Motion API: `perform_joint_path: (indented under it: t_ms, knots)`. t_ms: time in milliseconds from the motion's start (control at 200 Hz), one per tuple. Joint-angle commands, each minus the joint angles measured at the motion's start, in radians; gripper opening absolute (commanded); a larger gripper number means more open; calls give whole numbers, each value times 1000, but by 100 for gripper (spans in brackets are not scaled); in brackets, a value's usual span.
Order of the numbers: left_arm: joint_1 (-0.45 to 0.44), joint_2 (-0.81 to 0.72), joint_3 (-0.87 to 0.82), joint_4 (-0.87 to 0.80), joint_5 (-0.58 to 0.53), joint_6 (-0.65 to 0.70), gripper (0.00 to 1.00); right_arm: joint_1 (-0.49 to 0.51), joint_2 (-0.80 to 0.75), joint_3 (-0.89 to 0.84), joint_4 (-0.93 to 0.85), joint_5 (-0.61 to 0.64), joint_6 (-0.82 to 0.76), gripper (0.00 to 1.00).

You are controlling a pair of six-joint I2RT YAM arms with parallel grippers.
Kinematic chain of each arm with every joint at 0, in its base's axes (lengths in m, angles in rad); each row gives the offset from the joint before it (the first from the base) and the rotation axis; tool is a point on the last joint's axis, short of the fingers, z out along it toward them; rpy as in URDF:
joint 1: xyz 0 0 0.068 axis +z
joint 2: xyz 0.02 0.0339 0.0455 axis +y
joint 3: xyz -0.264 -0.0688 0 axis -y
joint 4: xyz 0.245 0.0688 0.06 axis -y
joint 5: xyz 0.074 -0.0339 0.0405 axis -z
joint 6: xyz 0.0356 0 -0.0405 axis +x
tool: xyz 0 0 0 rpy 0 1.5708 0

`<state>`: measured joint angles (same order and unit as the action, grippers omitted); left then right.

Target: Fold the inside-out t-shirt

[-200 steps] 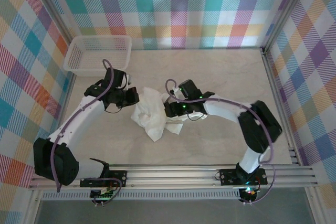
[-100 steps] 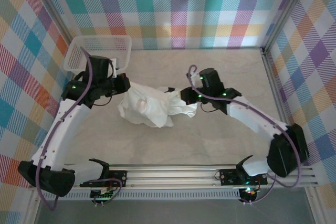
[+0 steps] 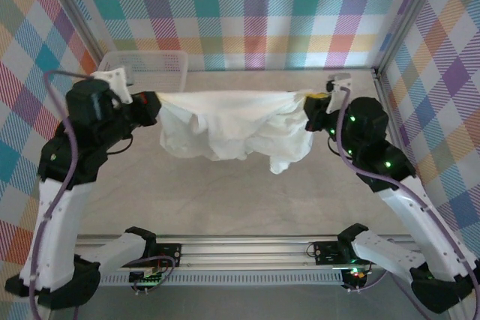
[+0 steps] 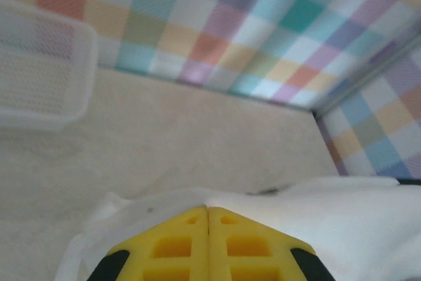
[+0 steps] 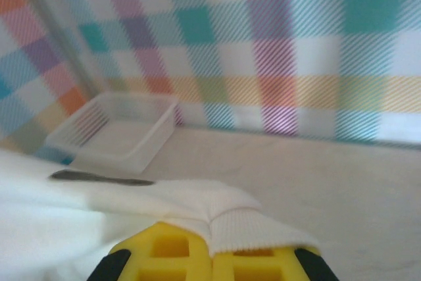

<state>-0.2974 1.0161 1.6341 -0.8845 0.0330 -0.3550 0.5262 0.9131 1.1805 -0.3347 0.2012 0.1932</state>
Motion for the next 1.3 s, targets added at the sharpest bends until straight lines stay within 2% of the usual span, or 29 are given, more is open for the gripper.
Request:
perform_joint_path:
  t_ms: [0,70,120,220,295,405,525,655,755,820,950,985,1110,1200,1295]
  knots:
    - [17,-43,-10,58,-176,-18,0,-6,-53,-5,51,274,-15,0]
    - [24,-10,-22,39,-175,-20,0,-9,-47,-16,61,310,-27,0]
    - [34,27,-37,30,-127,-33,0,-17,4,17,-2,292,-23,0]
    - [59,137,-100,27,-2,-63,0,-62,189,118,-194,112,12,0]
    - [61,206,-208,85,60,-87,0,-100,345,144,-287,-18,28,0]
    - [72,301,-419,249,102,-120,0,-137,502,73,-251,-93,41,0]
    - [84,446,-531,322,179,-119,0,-151,630,4,-201,-169,69,0]
    - [86,472,-598,338,223,-125,20,-151,650,-61,-178,-214,100,0]
    - [73,403,-618,317,213,-128,28,-152,619,-97,-164,-193,108,0]
    - [14,353,-603,284,196,-124,33,-152,602,-102,-164,-193,105,0]
    - [-248,334,-518,194,0,-89,36,-153,587,-94,-177,-153,112,0]
    - [-308,351,-505,209,-20,-77,37,-154,578,-97,-165,-148,119,0]
    - [-459,509,-452,284,11,-10,37,-158,553,-104,-119,-173,178,0]
    - [-562,650,-358,252,-78,94,42,-174,526,-101,-76,-212,236,0]
    - [-611,779,-283,207,-154,175,50,-197,505,-84,-49,-236,280,0]
